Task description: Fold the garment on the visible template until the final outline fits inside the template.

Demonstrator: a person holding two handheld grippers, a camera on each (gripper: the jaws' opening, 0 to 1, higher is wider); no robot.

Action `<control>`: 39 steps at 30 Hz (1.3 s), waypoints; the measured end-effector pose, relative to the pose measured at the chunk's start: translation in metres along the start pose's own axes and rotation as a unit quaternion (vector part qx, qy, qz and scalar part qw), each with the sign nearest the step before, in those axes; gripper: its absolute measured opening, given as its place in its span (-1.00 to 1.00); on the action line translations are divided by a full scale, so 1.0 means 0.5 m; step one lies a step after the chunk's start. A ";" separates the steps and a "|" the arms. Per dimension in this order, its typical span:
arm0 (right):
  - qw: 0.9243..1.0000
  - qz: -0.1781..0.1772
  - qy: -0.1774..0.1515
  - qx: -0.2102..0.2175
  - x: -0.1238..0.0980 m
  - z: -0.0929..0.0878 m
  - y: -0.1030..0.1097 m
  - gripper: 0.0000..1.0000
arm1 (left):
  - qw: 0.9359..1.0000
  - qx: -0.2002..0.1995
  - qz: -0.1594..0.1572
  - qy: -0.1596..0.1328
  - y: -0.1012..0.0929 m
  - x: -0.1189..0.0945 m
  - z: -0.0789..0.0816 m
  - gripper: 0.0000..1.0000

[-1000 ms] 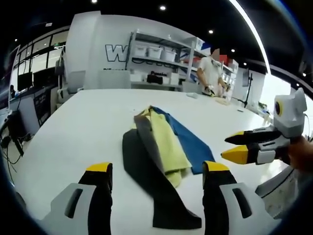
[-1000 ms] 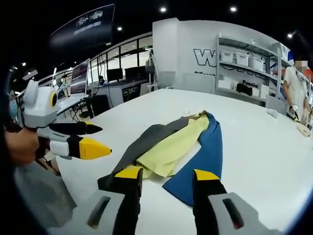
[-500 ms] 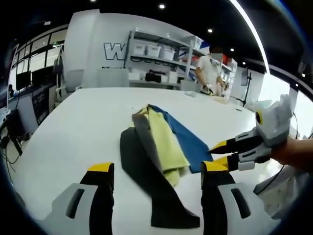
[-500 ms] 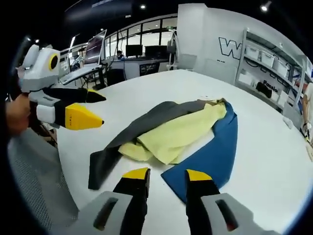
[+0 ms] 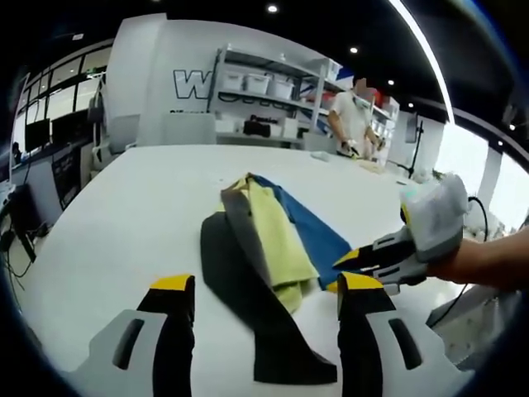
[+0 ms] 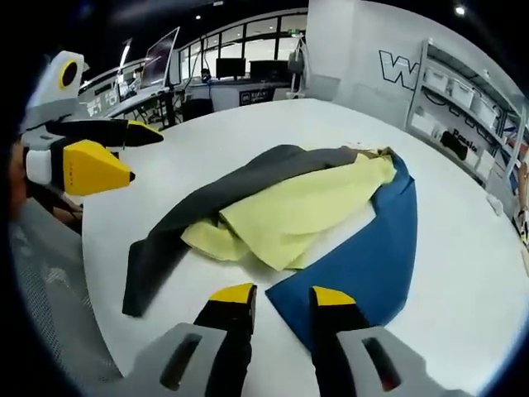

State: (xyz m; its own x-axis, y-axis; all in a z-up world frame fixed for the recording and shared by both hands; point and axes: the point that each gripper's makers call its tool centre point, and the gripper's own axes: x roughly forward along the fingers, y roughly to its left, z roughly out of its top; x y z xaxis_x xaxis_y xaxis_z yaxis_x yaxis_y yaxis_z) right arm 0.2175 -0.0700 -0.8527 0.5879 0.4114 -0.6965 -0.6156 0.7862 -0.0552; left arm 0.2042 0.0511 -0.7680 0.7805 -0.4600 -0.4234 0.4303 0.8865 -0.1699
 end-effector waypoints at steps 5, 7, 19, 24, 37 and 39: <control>1.000 0.008 0.008 0.003 0.014 -0.010 0.007 -0.57 | 1.000 -0.002 0.000 0.002 0.002 0.001 -0.003 0.27; 1.000 0.012 0.008 0.003 0.018 -0.012 0.011 -0.58 | 1.000 -0.002 0.000 0.003 0.003 0.001 -0.003 0.26; 1.000 0.004 0.002 -0.001 0.029 -0.015 0.002 -0.71 | 1.000 -0.008 -0.001 0.004 0.003 0.003 -0.004 0.24; 1.000 -0.003 0.004 0.015 0.020 -0.019 -0.018 -0.97 | 1.000 -0.006 -0.004 0.005 0.001 0.005 -0.005 0.23; 1.000 -0.005 -0.010 0.022 0.005 -0.001 -0.025 -1.00 | 1.000 -0.008 -0.005 0.008 0.001 0.005 -0.007 0.21; 1.000 -0.010 -0.016 0.022 -0.002 0.007 -0.032 -1.00 | 1.000 -0.007 -0.005 0.008 0.001 0.005 -0.007 0.20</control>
State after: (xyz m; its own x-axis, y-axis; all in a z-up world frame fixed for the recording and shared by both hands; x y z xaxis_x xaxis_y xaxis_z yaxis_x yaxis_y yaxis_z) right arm 0.2286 -0.0812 -0.8487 0.6171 0.4087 -0.6724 -0.5803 0.8135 -0.0381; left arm 0.2049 0.0504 -0.7722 0.7690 -0.4679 -0.4355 0.4310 0.8827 -0.1874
